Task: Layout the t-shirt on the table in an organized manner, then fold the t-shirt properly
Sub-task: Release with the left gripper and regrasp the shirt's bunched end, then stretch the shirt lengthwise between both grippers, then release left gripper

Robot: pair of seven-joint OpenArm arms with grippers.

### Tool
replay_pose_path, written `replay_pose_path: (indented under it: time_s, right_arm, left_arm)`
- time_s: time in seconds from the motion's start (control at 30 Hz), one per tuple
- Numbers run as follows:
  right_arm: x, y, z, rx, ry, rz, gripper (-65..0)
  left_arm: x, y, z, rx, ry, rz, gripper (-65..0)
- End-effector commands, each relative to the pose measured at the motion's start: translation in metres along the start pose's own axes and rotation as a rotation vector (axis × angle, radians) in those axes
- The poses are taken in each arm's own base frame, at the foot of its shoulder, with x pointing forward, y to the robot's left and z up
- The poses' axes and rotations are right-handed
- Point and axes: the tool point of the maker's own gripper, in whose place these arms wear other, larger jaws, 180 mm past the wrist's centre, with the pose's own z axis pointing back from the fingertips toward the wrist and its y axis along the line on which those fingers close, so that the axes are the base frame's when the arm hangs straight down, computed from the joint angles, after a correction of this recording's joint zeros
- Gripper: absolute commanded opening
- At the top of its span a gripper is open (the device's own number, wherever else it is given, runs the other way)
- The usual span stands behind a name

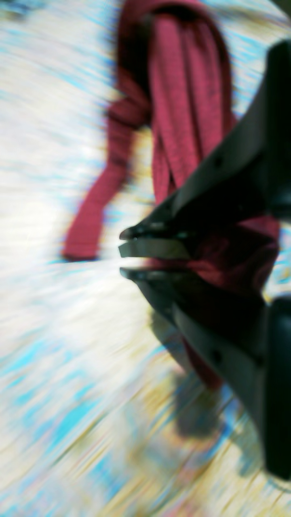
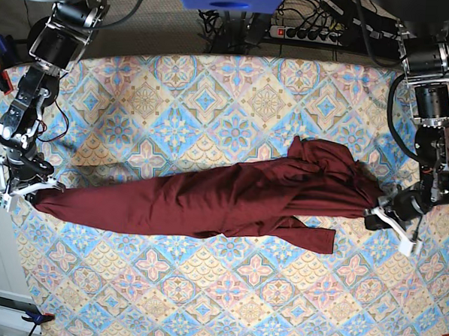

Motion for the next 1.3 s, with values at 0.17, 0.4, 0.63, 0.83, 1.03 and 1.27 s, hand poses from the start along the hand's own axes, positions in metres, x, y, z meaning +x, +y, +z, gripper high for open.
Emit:
replay_pose_path:
  time_s: [0.17,0.4,0.63,0.83,1.03,1.27]
  right_arm:
    - [0.038,-0.014,0.006,-0.044,-0.113,0.01,-65.0]
    - [0.037,-0.012,0.005,-0.041,-0.11,0.011,-65.0]
    - [0.018,-0.015,0.006,-0.044,-0.07,0.025,-65.0]
    - [0.01,0.015,0.001,0.019,-0.046,0.083,-65.0]
    - [-0.001,0.032,-0.003,0.052,-0.027,0.065,-65.0]
    - [-0.002,0.035,-0.003,0.058,-0.025,0.06,-65.0]
  left_arm:
    - [0.008,0.01,0.013,0.053,-0.026,-0.057,-38.4]
    - [0.004,-0.038,0.027,-0.043,-0.086,-0.146,-27.9]
    - [-0.02,-0.089,0.024,-0.215,-0.042,-0.067,-27.9]
    - [-0.055,-0.151,0.031,-0.344,0.014,-0.161,-30.8]
    - [-0.086,-0.162,0.024,-0.321,0.085,-0.25,-41.7]
    - [-0.096,-0.159,0.0,-0.156,0.048,-0.474,-45.2]
